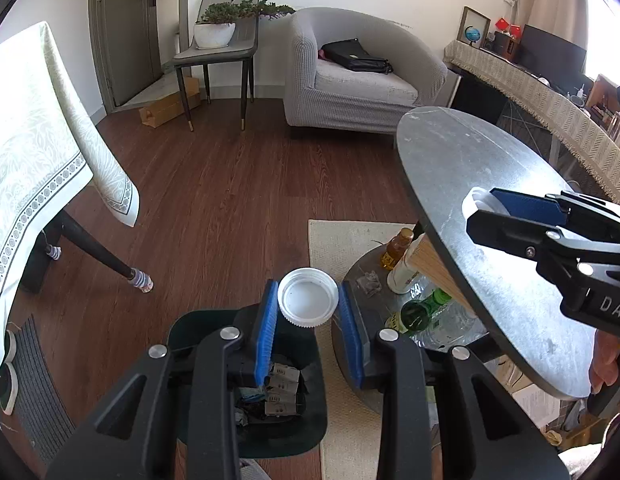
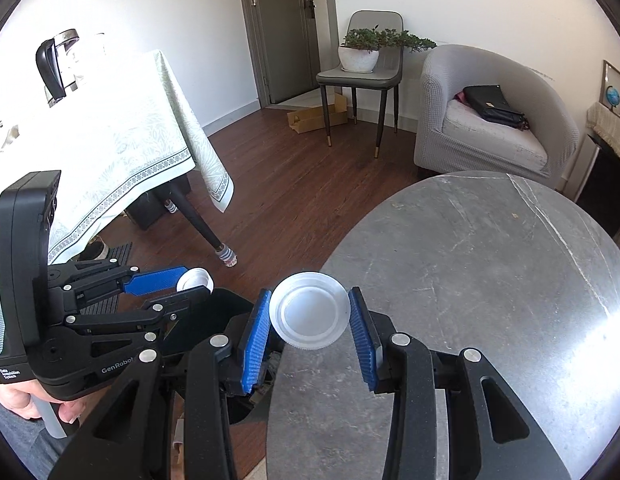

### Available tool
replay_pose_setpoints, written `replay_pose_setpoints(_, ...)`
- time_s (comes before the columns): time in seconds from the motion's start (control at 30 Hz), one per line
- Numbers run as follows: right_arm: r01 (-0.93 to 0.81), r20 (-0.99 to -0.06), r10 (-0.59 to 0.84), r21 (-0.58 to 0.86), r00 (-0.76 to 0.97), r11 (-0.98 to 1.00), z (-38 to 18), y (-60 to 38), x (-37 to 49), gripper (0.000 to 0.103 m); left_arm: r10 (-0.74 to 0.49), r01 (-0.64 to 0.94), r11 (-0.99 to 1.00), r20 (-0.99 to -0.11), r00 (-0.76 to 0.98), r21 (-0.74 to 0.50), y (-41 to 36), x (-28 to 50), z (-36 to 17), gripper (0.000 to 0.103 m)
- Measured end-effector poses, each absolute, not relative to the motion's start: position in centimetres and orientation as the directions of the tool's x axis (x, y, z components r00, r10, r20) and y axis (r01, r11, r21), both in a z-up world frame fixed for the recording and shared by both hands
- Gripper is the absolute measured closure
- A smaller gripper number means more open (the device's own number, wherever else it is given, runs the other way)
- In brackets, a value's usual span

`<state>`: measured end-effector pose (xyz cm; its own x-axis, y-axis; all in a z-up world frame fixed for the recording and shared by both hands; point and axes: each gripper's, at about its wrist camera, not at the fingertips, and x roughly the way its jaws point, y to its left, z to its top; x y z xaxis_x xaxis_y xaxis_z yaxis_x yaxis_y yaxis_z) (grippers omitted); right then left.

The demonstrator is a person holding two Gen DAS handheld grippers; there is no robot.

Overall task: Collect trash
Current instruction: 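Carry both white lids over the green bin, then open the left tool over the bin while the right tool releases its lid into it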

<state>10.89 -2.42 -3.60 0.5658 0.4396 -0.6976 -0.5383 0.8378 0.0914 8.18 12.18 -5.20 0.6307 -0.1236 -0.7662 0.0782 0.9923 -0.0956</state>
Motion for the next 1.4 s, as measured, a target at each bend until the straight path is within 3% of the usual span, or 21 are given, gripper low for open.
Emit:
replay_pose_setpoints(0.6, -0.628, -0.730, 0.481, 0.092, 0.485, 0.772, -4.8, 5.0, 11.2, 0.064, -0.100, 0.064, 0.995, -0.902, 0.419, -0.081, 17.4, 7.0, -13.4, 0.069)
replay_pose_setpoints(0.67, -0.634, -0.735, 0.484, 0.096, 0.475, 0.767, -4.9, 5.5, 11.3, 0.064, -0.092, 0.080, 0.995, -0.910, 0.405, -0.065, 17.5, 6.9, -14.2, 0.063)
replay_pose_setpoints(0.77, -0.643, -0.743, 0.486, 0.099, 0.460, 0.760, -5.3, 6.4, 11.3, 0.064, -0.074, 0.088, 0.995, -0.915, 0.395, -0.042, 18.0, 6.6, -14.9, 0.062)
replay_pose_setpoints(1.4, -0.695, -0.832, 0.426, 0.071, 0.355, 0.716, -10.4, 12.6, 11.1, 0.064, -0.096, -0.039, 0.989, -0.834, 0.544, -0.139, 24.4, 4.7, -9.4, 0.063)
